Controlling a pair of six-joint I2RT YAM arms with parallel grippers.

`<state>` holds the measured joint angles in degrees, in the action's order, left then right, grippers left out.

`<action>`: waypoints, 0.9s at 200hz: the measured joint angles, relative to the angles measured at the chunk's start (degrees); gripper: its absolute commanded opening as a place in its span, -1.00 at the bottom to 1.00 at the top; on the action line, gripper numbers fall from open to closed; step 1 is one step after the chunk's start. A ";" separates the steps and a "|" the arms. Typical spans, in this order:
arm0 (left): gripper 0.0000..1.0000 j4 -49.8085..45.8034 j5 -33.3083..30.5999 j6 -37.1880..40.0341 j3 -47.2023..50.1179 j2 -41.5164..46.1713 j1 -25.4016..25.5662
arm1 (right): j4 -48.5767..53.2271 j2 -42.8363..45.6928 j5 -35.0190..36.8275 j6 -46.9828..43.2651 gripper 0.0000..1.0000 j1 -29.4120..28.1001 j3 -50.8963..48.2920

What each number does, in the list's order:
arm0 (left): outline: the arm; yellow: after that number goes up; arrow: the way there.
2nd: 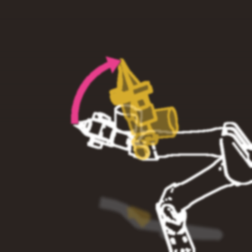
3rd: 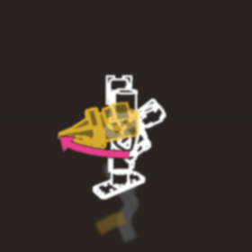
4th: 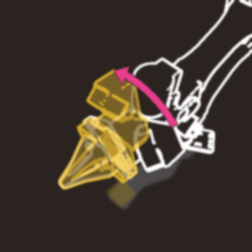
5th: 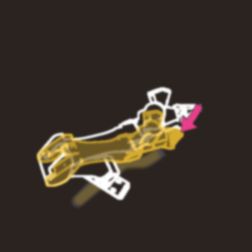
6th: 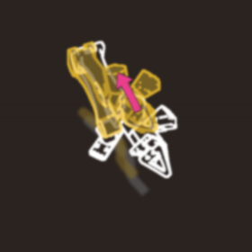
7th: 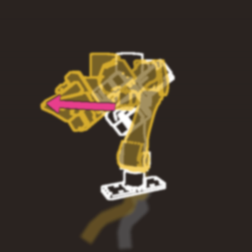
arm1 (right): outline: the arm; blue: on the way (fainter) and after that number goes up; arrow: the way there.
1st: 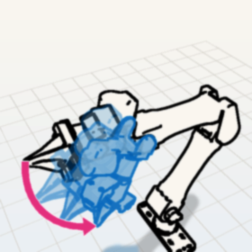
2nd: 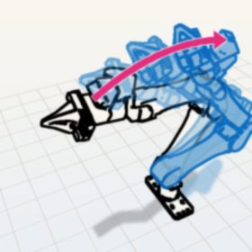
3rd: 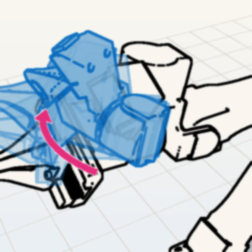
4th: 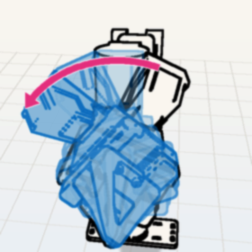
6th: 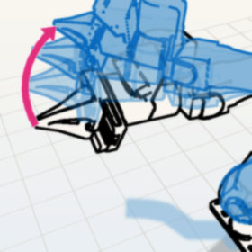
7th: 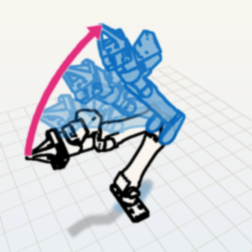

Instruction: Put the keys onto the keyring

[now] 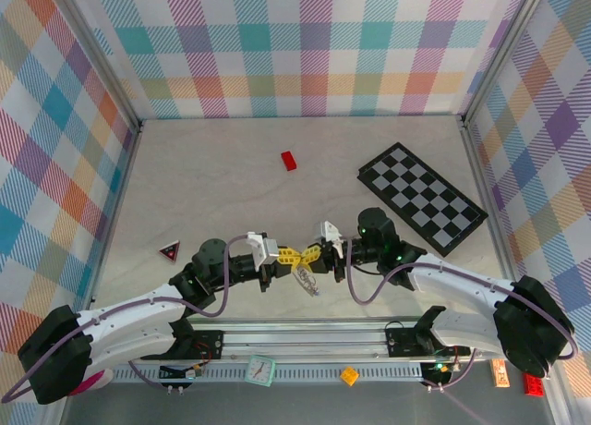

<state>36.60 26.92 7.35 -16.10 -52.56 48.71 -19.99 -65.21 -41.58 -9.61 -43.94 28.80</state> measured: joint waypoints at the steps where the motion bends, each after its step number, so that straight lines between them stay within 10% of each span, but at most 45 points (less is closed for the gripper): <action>1: -0.76 0.00 0.00 0.02 0.02 -0.04 0.00 | 0.11 0.00 0.02 -0.09 -1.00 0.00 0.00; 57: -0.33 -2.08 -2.99 -0.04 0.68 -0.83 0.09 | 7.50 -0.72 2.14 -6.08 -1.00 0.00 0.24; 180: -0.35 -20.09 -5.35 5.03 -1.57 1.99 0.09 | 18.78 -2.62 6.64 -12.63 -1.00 -0.70 5.68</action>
<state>16.51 21.56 12.38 -17.67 -50.57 48.80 -1.21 -67.83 -34.94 -22.24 -44.64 34.48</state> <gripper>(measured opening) 0.338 0.046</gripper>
